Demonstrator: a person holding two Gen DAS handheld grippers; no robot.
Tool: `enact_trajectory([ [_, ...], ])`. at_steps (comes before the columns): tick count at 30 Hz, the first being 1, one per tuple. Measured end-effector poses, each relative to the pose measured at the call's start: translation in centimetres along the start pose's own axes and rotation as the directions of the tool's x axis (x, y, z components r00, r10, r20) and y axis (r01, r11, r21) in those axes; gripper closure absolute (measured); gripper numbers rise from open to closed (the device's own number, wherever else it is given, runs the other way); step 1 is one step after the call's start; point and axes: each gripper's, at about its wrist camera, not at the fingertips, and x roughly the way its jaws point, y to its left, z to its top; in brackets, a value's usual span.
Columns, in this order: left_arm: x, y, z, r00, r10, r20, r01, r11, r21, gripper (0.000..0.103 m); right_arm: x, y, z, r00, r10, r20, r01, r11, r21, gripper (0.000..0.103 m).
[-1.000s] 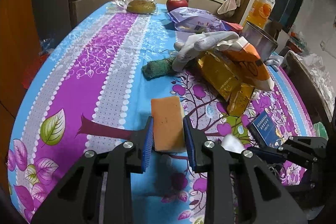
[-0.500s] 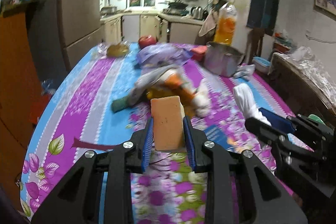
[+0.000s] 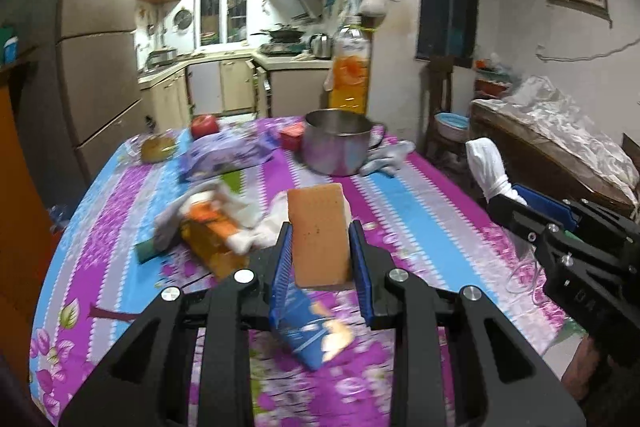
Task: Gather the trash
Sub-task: 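Carry the sponge and white mask to the green bin and open both grippers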
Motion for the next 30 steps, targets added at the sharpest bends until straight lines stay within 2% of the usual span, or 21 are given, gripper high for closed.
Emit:
enact_trajectory([
  [9, 0.2, -8.2, 2.0, 0.992, -0.119, 0.031, 0.116, 0.991, 0.067, 0.076, -5.9, -8.1, -0.3, 0.989, -0.147, 0.024, 0.145, 0.987, 0.071, 0.076],
  [17, 0.8, -15.7, 2.9, 0.974, -0.225, 0.024, 0.219, 0.966, 0.138, 0.076, -11.1, -16.4, -1.4, 0.960, -0.278, 0.006, 0.275, 0.951, 0.144, 0.075],
  [23, 2.0, -21.3, 3.1, 0.955, -0.297, -0.004, 0.293, 0.939, 0.179, 0.076, -14.3, -21.8, -2.2, 0.937, -0.349, -0.020, 0.347, 0.920, 0.182, 0.075],
  [30, 4.0, -27.5, 2.7, 0.930, -0.360, -0.082, 0.369, 0.900, 0.234, 0.076, -16.3, -29.1, -4.1, 0.916, -0.386, -0.115, 0.402, 0.883, 0.243, 0.075],
])
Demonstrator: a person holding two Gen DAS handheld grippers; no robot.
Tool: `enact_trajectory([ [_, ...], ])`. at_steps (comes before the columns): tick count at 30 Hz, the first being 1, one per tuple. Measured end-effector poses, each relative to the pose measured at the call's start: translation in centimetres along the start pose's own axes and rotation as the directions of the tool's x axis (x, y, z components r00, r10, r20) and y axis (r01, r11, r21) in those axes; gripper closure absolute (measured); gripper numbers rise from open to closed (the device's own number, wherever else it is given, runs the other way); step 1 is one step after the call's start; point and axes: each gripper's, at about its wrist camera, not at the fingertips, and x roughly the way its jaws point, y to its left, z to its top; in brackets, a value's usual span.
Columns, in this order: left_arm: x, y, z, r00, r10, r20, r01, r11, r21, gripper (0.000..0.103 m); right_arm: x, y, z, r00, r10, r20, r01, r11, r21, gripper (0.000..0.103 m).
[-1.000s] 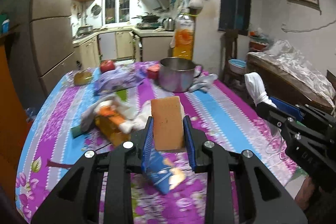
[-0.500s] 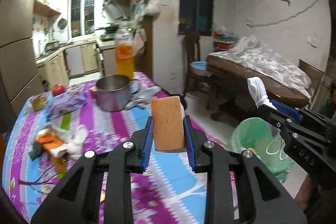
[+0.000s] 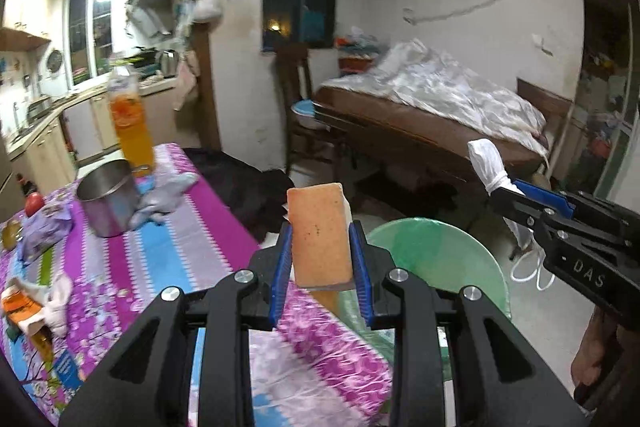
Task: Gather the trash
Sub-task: 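Carry the sponge and white mask to the green bin and open both grippers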
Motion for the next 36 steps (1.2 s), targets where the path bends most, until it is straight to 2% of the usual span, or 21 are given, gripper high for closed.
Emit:
enact_trajectory([
  [4, 3.1, -2.3, 0.2, 0.997, -0.045, -0.064, 0.046, 0.999, 0.019, 0.076, 2.7, -3.3, -0.4, 0.996, -0.014, -0.091, 0.017, 0.999, 0.027, 0.075],
  [11, 7.8, -4.8, -0.2, 0.980, -0.088, -0.178, 0.092, 0.996, 0.017, 0.076, 7.4, -7.8, -2.1, 0.971, -0.020, -0.238, 0.039, 0.996, 0.075, 0.075],
  [18, 11.1, -5.9, -1.2, 0.958, -0.097, -0.271, 0.103, 0.995, 0.009, 0.076, 11.0, -9.3, -3.7, 0.940, -0.031, -0.340, 0.060, 0.995, 0.075, 0.075],
  [26, 13.2, -6.2, -2.2, 0.933, -0.073, -0.353, 0.085, 0.996, 0.020, 0.076, 13.4, -9.6, -4.4, 0.911, -0.050, -0.409, 0.063, 0.998, 0.019, 0.075],
  [36, 14.4, -5.7, -2.6, 0.922, -0.053, -0.384, 0.065, 0.998, 0.018, 0.076, 14.1, -9.9, -3.8, 0.905, -0.040, -0.424, 0.056, 0.998, 0.025, 0.075],
])
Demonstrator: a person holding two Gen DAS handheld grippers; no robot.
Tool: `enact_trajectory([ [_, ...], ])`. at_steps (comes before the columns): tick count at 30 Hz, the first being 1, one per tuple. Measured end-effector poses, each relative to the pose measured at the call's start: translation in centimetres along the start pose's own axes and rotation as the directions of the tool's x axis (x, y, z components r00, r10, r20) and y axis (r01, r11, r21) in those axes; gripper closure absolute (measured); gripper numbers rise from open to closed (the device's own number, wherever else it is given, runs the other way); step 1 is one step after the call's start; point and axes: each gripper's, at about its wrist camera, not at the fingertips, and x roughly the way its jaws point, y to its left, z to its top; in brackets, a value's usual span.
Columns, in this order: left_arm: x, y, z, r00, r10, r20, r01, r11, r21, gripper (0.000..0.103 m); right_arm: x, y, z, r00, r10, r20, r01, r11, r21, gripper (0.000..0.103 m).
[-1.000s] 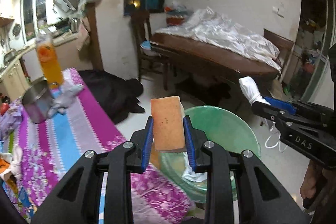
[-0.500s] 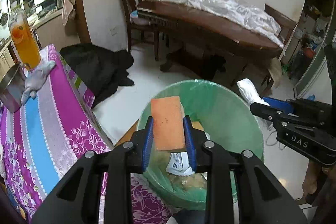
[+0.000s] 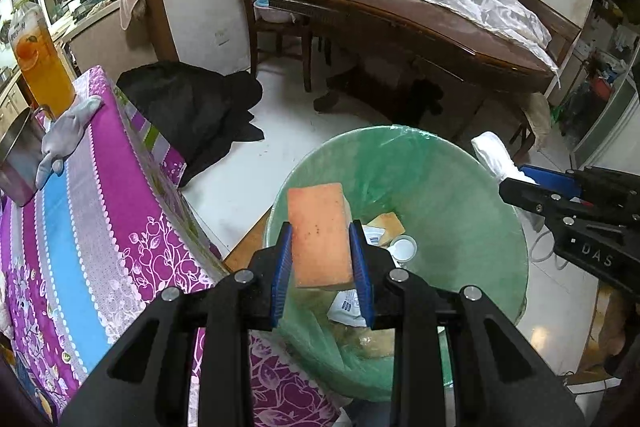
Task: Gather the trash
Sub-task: 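Carry the sponge and white mask to the green bin and open both grippers, then move both open grippers back over the table pile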
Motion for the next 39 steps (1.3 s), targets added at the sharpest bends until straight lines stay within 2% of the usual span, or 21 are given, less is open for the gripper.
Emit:
enact_trajectory([
  [10, 0.1, -0.1, 0.0, 1.000, 0.004, 0.004, -0.004, 1.000, 0.000, 0.075, 0.4, -0.2, 0.3, 1.000, 0.003, 0.003, -0.003, 1.000, 0.012, 0.074],
  [12, 0.3, 0.0, 0.1, 1.000, 0.005, 0.001, -0.005, 1.000, -0.002, 0.063, 0.5, -0.6, 0.3, 1.000, 0.006, 0.008, -0.007, 1.000, 0.024, 0.060],
  [14, 0.2, 0.0, 0.0, 1.000, 0.015, 0.009, -0.015, 1.000, -0.002, 0.055, 0.5, -0.7, 0.2, 1.000, 0.005, 0.014, -0.005, 1.000, 0.029, 0.058],
  [25, 0.4, 0.1, 0.2, 1.000, 0.016, 0.005, -0.016, 1.000, -0.001, 0.053, 0.3, -0.8, -0.1, 1.000, 0.012, 0.023, -0.012, 0.999, 0.039, 0.057],
  [29, 0.2, 0.2, -0.1, 1.000, 0.011, 0.009, -0.011, 1.000, -0.003, 0.052, -0.4, -0.6, -0.2, 0.999, 0.003, 0.040, -0.004, 1.000, 0.028, 0.050],
  [31, -0.1, 0.4, -0.3, 1.000, 0.011, 0.013, -0.011, 1.000, -0.005, 0.051, -1.2, 0.0, -0.2, 0.998, -0.009, 0.066, 0.008, 1.000, 0.014, 0.045],
  [34, -0.9, 1.1, -0.8, 1.000, 0.010, 0.024, -0.010, 1.000, -0.013, 0.050, -3.1, 1.1, -0.6, 0.989, -0.013, 0.145, 0.015, 1.000, -0.010, 0.031],
  [35, -1.4, 1.7, -1.2, 0.999, 0.017, 0.034, -0.016, 1.000, -0.016, 0.049, -4.2, 1.8, -0.9, 0.981, -0.013, 0.191, 0.016, 1.000, -0.018, 0.026],
  [39, -3.3, 4.5, -2.7, 0.997, 0.050, 0.060, -0.047, 0.998, -0.050, 0.049, -6.9, 4.5, -2.1, 0.947, 0.018, 0.321, 0.000, 0.998, -0.056, 0.019],
])
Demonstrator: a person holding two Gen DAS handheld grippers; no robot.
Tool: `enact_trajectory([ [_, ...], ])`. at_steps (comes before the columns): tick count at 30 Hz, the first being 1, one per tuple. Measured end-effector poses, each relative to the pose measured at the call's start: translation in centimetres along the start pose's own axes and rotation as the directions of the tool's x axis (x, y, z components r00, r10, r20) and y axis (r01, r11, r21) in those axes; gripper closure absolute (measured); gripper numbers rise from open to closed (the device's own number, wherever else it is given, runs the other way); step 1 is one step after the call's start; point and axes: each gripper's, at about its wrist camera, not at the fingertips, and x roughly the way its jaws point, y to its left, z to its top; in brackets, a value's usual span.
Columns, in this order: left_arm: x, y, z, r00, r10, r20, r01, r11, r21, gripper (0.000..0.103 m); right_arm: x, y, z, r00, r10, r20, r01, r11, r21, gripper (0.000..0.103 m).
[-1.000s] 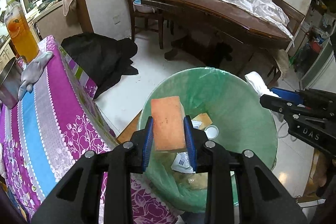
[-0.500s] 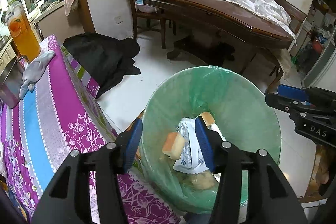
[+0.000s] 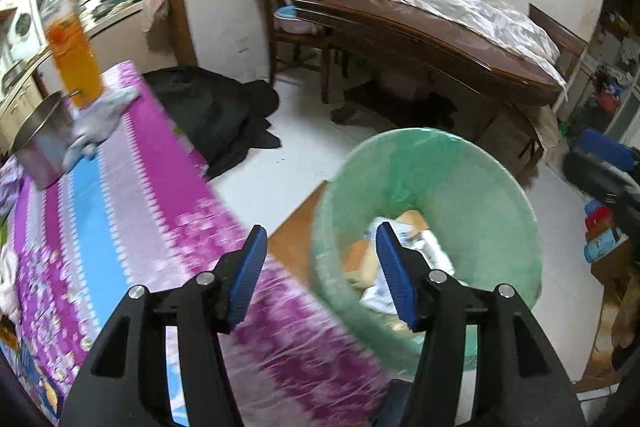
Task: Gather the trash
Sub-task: 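Move both open grippers back over the table pile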
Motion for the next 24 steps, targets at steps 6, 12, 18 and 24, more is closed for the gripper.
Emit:
enact_trajectory([
  [6, -3.2, 6.0, -2.7, 0.996, 0.077, 0.039, -0.074, 0.995, -0.069, 0.049, -2.3, 6.1, -0.2, 0.988, 0.102, 0.112, -0.094, 0.993, -0.075, 0.016],
  [12, -6.9, 12.5, -5.3, 0.987, 0.145, 0.063, -0.133, 0.977, -0.168, 0.049, -2.4, 13.1, 0.3, 0.965, 0.234, 0.122, -0.217, 0.966, -0.138, 0.014],
  [18, -10.3, 19.2, -8.4, 0.970, 0.236, 0.063, -0.209, 0.936, -0.285, 0.046, -0.9, 21.0, -0.2, 0.935, 0.351, 0.051, -0.333, 0.919, -0.211, 0.014],
  [24, -14.5, 27.7, -12.7, 0.936, 0.349, 0.043, -0.303, 0.863, -0.404, 0.046, 0.0, 28.4, -1.3, 0.894, 0.447, -0.029, -0.436, 0.855, -0.281, 0.014],
])
